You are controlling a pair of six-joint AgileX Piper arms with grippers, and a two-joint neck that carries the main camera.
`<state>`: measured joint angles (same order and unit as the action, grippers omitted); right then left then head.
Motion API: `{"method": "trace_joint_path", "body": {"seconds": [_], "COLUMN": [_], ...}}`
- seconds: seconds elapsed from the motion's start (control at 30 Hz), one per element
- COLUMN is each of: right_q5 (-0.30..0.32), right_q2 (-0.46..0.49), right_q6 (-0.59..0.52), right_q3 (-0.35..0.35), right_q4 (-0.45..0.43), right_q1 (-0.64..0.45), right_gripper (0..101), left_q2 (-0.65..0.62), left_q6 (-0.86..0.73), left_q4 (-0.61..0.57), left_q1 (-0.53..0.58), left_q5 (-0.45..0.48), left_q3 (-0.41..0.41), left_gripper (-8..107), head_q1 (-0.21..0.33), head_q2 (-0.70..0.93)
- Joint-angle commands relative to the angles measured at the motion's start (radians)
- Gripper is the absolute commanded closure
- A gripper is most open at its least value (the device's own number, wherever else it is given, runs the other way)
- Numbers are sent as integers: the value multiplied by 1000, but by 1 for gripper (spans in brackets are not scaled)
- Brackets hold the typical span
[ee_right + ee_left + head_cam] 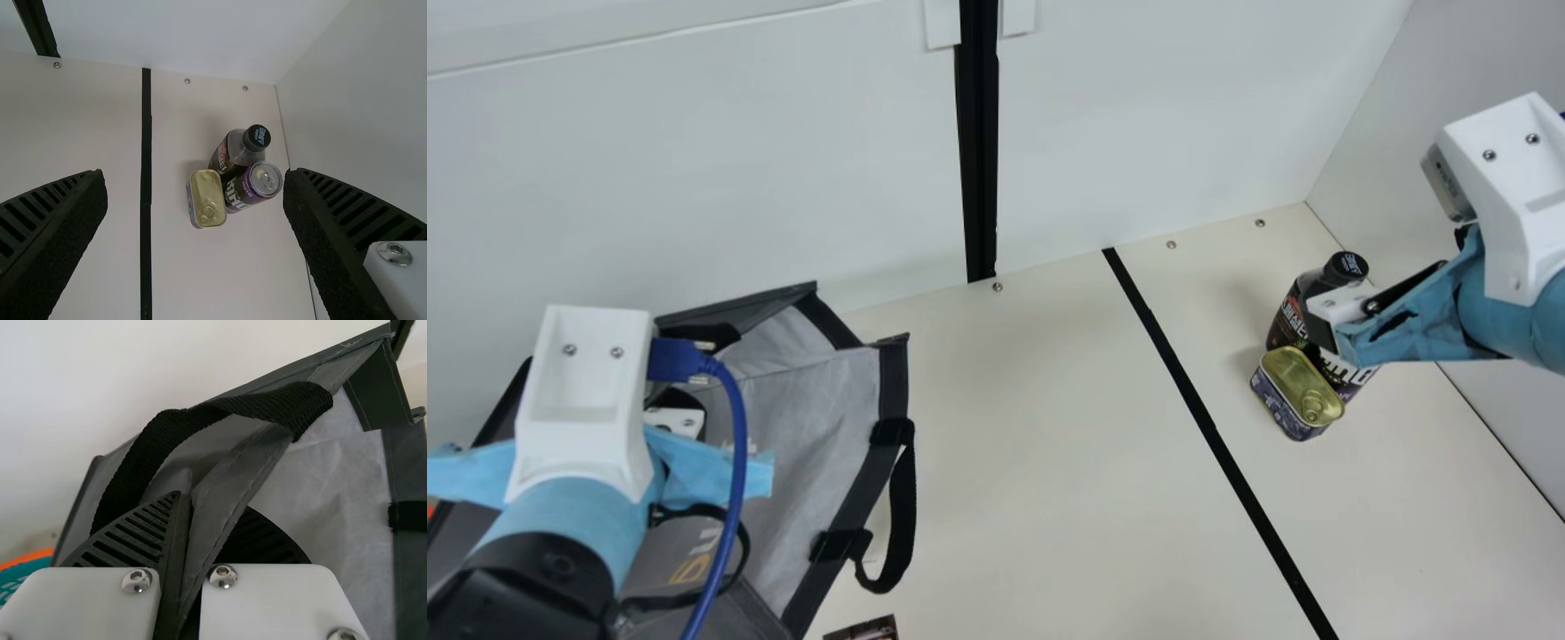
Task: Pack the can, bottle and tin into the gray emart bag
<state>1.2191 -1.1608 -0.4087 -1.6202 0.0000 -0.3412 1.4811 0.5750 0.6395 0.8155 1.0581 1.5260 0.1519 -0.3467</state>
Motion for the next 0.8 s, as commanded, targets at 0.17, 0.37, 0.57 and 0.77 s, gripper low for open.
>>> {"method": "trace_joint_path", "body": {"seconds": [0.17, 0.37, 0.57, 0.77], "right_q5": [0, 0, 0, 0], "right_q2": [0, 0, 0, 0], "right_q6": [0, 0, 0, 0], "right_q3": [0, 0, 0, 0], "right_q4": [0, 0, 0, 0], "right_q1": [0, 0, 0, 0], "right_gripper": [11, 11, 11, 11], "left_q2": [-15, -27, -40, -55], "left_q6": [-19, -36, -59, -93], "left_q4": [-90, -157, -252, -353], "left_q1": [-32, -58, -86, -115], "left_q5": [-33, -62, -99, -134], "left_q3": [-17, -30, -47, -66], "left_gripper": [89, 89, 89, 89], "head_q1": [23, 23, 23, 23], "head_q2": [-2, -2, -2, -2]}}
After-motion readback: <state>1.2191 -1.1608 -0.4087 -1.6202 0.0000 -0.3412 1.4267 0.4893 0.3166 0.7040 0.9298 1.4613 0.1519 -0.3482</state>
